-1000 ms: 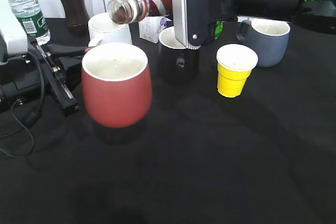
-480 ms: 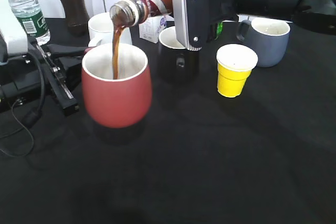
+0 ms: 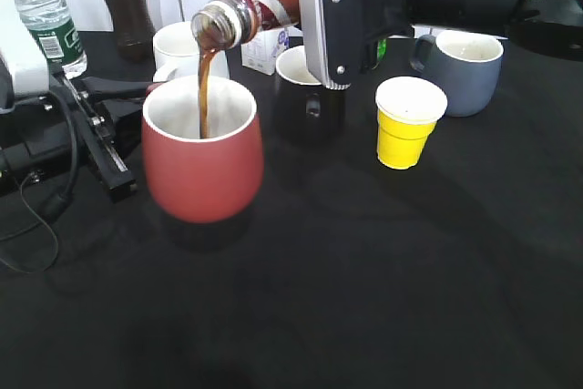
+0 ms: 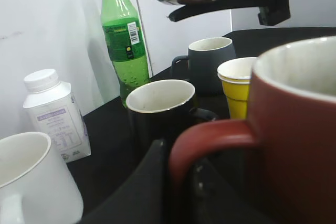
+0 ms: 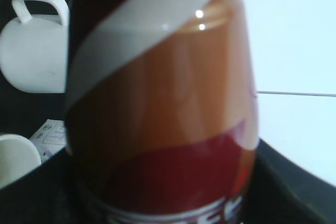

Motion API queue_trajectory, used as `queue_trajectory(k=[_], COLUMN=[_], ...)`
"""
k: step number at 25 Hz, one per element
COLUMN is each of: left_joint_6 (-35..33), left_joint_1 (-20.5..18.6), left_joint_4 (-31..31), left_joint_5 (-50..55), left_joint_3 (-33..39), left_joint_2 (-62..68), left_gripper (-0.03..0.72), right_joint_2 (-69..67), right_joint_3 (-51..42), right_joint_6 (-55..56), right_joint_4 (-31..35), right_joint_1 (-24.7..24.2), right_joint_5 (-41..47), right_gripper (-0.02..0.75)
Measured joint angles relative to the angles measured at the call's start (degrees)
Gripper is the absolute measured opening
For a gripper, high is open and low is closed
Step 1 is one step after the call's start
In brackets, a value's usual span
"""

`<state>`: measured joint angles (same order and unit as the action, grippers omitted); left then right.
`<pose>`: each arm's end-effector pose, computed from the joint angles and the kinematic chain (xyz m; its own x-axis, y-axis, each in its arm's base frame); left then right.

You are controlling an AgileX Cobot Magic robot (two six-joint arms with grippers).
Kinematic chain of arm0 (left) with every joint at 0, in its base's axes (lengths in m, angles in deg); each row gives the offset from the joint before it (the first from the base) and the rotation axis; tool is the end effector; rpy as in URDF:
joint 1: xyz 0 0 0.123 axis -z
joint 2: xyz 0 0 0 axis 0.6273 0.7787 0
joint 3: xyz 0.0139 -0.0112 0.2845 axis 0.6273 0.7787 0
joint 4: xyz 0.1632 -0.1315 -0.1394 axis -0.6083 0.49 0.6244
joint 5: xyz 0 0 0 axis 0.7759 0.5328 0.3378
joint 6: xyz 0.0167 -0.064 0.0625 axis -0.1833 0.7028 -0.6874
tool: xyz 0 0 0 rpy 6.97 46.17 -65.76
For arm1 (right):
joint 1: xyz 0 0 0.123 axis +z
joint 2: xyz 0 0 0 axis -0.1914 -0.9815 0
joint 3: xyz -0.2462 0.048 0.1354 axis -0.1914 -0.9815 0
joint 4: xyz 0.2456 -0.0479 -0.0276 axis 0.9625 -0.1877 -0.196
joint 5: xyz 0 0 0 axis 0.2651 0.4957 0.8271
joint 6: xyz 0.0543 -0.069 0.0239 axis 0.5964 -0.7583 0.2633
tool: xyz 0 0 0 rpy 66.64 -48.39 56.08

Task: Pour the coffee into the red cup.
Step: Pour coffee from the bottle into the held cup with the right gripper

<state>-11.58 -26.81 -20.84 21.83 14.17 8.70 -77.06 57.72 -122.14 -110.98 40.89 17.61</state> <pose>0.2489 -0.1150 0.1873 0.1236 0.1474 -0.9813 0.7981 0.5729 0.1866 0.3146 0.2236 0.2728 0.8021 -0.5909 -0.0863 -0.1734 -0.0923 -0.9805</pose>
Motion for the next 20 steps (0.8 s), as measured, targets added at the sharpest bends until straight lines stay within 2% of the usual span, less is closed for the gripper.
queue_trajectory(k=[20], left_joint_6=[0.0], left_joint_1=[0.0], left_joint_4=[0.0], left_joint_5=[0.2], left_joint_3=[0.0], left_joint_2=[0.0], left_gripper=[0.056], right_joint_2=[0.0], right_joint_3=[0.0], right_joint_6=[-1.4], right_joint_4=[0.0], right_joint_1=[0.0], right_joint_5=[0.0], right_gripper=[0.535])
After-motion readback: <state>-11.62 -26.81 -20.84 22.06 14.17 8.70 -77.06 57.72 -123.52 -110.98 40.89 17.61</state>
